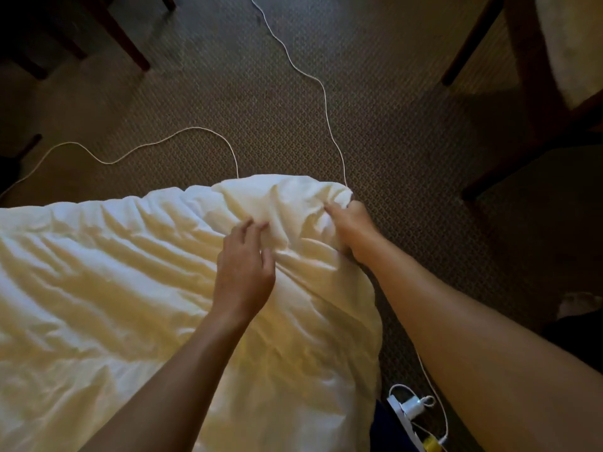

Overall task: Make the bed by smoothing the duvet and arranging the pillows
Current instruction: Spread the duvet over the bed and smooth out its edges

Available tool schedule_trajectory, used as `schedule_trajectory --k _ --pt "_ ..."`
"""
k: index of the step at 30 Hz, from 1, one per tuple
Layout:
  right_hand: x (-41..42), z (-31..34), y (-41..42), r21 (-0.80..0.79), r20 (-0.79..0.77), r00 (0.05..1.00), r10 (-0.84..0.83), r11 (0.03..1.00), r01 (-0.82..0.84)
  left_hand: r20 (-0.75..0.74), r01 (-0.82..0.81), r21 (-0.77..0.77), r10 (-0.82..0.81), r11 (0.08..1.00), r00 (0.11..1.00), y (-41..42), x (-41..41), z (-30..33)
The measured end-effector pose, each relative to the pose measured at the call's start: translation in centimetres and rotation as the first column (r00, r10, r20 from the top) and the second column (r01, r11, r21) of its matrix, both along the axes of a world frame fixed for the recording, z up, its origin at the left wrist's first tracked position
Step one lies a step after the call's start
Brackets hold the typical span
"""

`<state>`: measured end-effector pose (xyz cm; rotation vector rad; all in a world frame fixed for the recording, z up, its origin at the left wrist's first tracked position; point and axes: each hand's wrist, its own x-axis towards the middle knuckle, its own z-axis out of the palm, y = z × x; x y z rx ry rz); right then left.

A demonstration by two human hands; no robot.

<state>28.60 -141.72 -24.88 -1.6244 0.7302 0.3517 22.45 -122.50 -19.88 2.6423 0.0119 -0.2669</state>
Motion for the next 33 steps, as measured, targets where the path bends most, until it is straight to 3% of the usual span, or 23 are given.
schedule_trajectory --k 4,6,9,14,19,22,26,29,33 --pt "6.1 -0.1 -5.4 -0.225 0.233 0.944 -0.234 0.932 0.286 0.085 -0.002 0.002 0.002 1.0 0.996 -0.5 3.5 -0.3" --pt "7.3 -0.7 -7.5 -0.318 0.224 0.962 -0.153 0.922 0.22 0.06 0.04 0.037 -0.042 0.999 0.997 -0.7 4.6 -0.7" --pt "7.0 -2.2 -8.9 -0.378 0.106 0.991 0.085 0.925 -0.039 -0.031 0.115 0.112 -0.113 0.987 0.993 -1.2 5.6 -1.9" --pt "6.5 -4.1 -9.5 -0.4 0.115 0.991 -0.062 0.911 0.104 -0.068 0.2 0.166 -0.191 0.966 0.979 -2.2 6.2 -3.5" --pt "3.4 -7.2 -8.2 -0.117 -0.302 0.942 -0.149 0.986 0.118 -0.131 0.256 0.216 -0.232 0.942 0.964 -2.3 5.7 -4.3" --pt "-1.7 -8.4 -6.8 0.123 -0.52 0.853 -0.043 0.985 0.124 -0.132 0.241 0.225 -0.216 0.944 0.967 -2.6 5.6 -4.8" --pt "-6.3 -8.6 -3.2 0.358 -0.531 0.835 0.142 0.931 0.07 -0.112 0.221 0.231 -0.2 0.947 0.973 -2.7 5.6 -5.1" --pt "-7.0 -8.3 -1.5 0.255 -0.47 0.875 0.121 0.967 0.003 -0.091 0.2 0.229 -0.183 0.953 0.979 -2.9 5.6 -5.3" --pt "-7.9 -8.9 -3.2 -0.195 -0.356 0.929 -0.101 0.98 0.032 -0.046 0.161 0.198 -0.155 0.967 0.987 -3.7 5.1 -5.4"
